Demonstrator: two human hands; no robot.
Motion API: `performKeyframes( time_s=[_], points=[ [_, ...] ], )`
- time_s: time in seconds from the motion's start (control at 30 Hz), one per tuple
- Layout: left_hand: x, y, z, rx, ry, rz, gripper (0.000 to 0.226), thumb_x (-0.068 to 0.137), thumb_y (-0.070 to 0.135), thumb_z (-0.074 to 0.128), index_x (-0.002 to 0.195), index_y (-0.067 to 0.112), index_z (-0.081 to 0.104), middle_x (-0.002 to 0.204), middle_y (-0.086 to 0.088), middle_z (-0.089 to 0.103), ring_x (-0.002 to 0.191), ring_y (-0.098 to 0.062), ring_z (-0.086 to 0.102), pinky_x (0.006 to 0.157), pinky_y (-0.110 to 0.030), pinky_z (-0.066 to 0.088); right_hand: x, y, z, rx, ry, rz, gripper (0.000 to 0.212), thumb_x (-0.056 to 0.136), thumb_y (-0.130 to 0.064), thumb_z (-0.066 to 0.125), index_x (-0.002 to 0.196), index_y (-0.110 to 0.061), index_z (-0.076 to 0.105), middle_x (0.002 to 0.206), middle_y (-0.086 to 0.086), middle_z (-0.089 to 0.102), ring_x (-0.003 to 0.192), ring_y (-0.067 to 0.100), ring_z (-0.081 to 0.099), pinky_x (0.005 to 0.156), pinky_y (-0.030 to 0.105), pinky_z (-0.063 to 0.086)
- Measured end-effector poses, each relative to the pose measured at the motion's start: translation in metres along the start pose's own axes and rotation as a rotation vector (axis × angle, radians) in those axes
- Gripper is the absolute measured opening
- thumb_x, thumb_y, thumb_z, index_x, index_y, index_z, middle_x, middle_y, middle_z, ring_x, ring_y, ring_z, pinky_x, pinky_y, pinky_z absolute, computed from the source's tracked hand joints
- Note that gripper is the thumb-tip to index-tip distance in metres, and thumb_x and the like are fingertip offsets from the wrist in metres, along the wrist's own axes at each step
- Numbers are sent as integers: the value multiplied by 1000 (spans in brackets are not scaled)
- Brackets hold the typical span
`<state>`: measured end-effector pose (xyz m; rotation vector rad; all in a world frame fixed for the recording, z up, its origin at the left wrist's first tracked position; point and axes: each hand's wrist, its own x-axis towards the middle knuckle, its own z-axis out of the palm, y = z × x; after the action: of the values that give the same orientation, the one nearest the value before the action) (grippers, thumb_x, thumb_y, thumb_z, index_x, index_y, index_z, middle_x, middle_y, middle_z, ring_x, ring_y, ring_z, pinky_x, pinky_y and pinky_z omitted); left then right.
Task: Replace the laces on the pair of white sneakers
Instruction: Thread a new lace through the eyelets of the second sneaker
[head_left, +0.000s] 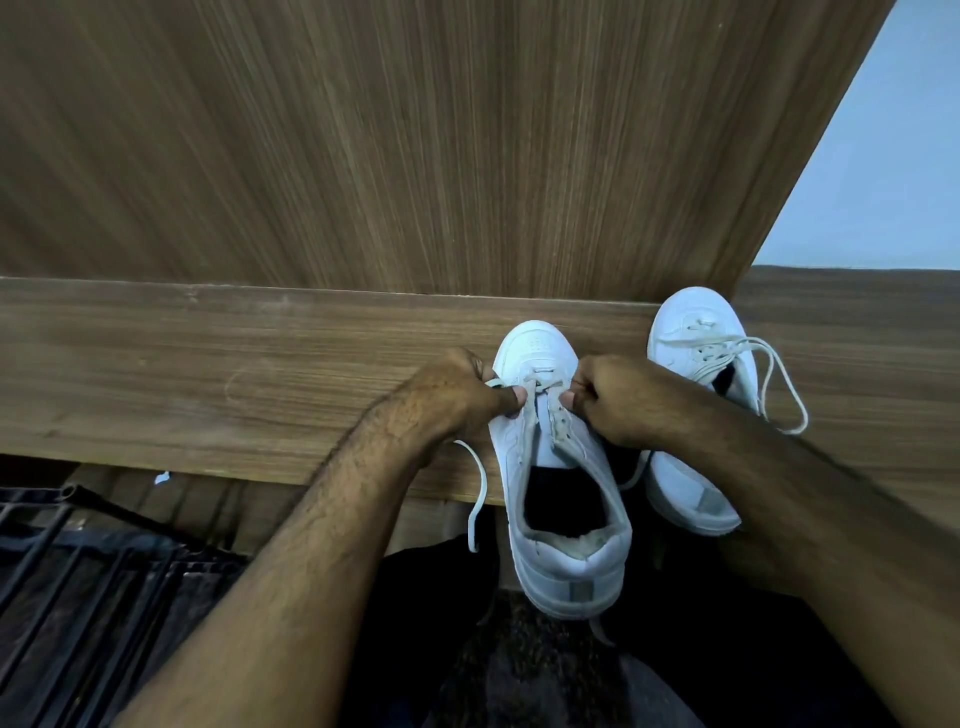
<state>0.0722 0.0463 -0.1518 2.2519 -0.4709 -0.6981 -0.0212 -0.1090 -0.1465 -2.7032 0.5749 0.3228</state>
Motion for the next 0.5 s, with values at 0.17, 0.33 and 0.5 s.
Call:
performKeyframes(
  time_s=[0.17,0.33,0.5],
  points=[
    [5,1,0,-21,94,-48,32,84,38,78,95,9,69,82,-2,67,75,-17,59,64,-27,41,-4,0,-5,107,-6,-36,11,96,-26,63,93,-16,67,84,-7,65,81,14,60,72,26,45],
    [5,3,4,6,234,-42,31,91,34,70,82,7,59,97,-23,67,101,-38,65,67,-29,40,-4,-9,-3,83,15,-9,18,91,-25,63,87,-8,69,88,6,71,83,21,67,73,33,54],
    [4,5,6,49,254,-35,30,98,32,62,83,7,54,109,-25,66,98,-37,64,70,-33,42,-6,-18,1,53,47,-27,28,93,-34,54,83,-9,61,87,6,67,80,22,61,64,31,43]
  ],
)
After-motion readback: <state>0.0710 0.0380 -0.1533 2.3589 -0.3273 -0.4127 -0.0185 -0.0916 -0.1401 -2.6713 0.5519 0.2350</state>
